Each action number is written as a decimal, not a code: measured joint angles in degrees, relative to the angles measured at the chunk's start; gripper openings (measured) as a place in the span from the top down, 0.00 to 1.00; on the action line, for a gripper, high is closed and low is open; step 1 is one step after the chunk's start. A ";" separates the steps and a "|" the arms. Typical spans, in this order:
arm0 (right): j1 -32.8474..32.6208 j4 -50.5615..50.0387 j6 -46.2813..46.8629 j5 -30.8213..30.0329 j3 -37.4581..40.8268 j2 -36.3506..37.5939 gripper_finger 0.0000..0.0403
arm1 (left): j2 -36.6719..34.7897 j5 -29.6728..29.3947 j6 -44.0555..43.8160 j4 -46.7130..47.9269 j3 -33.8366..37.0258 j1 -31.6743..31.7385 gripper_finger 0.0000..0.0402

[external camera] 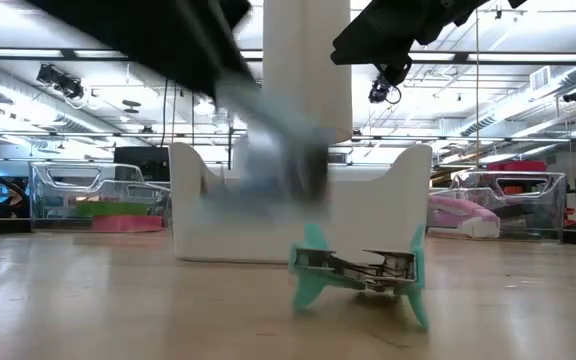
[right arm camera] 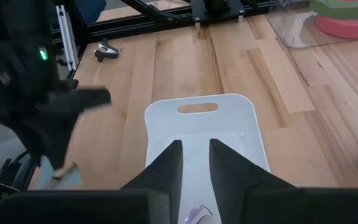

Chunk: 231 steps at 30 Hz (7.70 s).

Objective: Pick and place Stapler, Stapler remover, tape
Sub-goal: Put the bottom blue stapler remover into the white bin, then put the blue stapler remover into the white bin

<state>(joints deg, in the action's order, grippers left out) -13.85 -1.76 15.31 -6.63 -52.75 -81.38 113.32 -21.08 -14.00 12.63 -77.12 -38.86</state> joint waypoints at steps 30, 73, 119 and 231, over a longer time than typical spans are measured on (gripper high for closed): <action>0.00 -1.00 -0.05 -0.44 0.00 0.00 0.80 | -17.01 -16.10 -0.75 20.34 -0.04 14.05 0.49; 0.00 -0.94 -0.85 -0.44 0.00 0.00 0.80 | 2.22 1.09 -15.87 -2.20 -0.03 4.34 0.40; -0.01 -0.94 -0.85 -0.44 0.00 0.00 0.80 | 8.19 2.54 -28.35 -5.54 -0.04 5.55 0.82; -0.02 -1.36 -0.87 -1.95 0.01 0.00 0.80 | 7.79 0.37 3.97 -10.65 0.09 6.09 0.80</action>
<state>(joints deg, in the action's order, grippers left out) -13.86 -3.11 14.44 -8.58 -52.74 -81.38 121.11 -20.71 -10.03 1.99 -77.03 -32.77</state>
